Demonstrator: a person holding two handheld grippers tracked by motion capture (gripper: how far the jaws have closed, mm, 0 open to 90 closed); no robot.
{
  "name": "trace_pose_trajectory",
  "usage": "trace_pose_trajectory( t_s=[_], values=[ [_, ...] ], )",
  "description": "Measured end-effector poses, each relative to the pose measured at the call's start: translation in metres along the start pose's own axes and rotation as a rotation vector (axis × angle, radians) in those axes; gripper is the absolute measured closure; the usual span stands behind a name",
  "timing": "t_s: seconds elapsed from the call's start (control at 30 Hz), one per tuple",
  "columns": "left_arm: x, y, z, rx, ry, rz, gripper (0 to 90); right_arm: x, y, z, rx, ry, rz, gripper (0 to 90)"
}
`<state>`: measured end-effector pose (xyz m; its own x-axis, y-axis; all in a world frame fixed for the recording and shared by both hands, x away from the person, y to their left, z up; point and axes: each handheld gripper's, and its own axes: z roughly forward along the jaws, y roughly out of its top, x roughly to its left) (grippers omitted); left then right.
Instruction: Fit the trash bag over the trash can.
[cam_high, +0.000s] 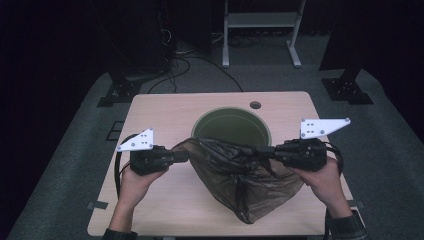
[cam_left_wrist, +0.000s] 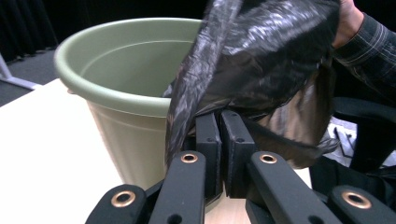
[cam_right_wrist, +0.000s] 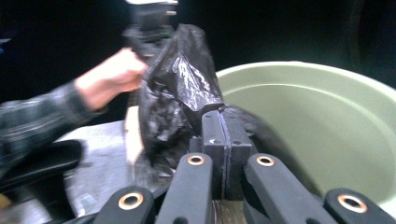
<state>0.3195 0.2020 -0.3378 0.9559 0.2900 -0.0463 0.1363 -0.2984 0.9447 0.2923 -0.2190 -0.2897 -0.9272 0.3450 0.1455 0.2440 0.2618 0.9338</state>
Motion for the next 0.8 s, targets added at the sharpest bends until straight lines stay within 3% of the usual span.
trace_pose_trajectory(
  t_s=[0.13, 0.23, 0.37, 0.47, 0.6, 0.8],
  values=[
    [0.013, 0.002, -0.007, 0.013, 0.047, -0.009, 86.8, -0.025, 0.002, -0.002, -0.037, -0.149, 0.036, 90.0],
    [0.027, 0.004, -0.009, 0.012, 0.07, -0.017, 87.8, -0.048, 0.002, -0.003, -0.078, -0.217, 0.073, 90.0],
    [0.045, 0.013, -0.001, 0.059, 0.119, 0.004, 88.4, -0.069, 0.001, 0.01, -0.053, -0.294, 0.084, 90.0],
    [0.062, 0.019, 0.005, 0.052, 0.135, -0.007, 88.4, -0.083, 0.001, 0.018, -0.059, -0.357, 0.078, 90.0],
    [0.08, 0.02, 0.017, 0.075, 0.155, -0.005, 88.4, -0.104, 0.001, 0.026, -0.066, -0.393, 0.105, 90.0],
    [0.102, 0.004, 0.029, 0.045, 0.16, -0.063, 88.0, -0.132, -0.009, 0.045, -0.026, -0.424, 0.16, 90.0]
  ],
)
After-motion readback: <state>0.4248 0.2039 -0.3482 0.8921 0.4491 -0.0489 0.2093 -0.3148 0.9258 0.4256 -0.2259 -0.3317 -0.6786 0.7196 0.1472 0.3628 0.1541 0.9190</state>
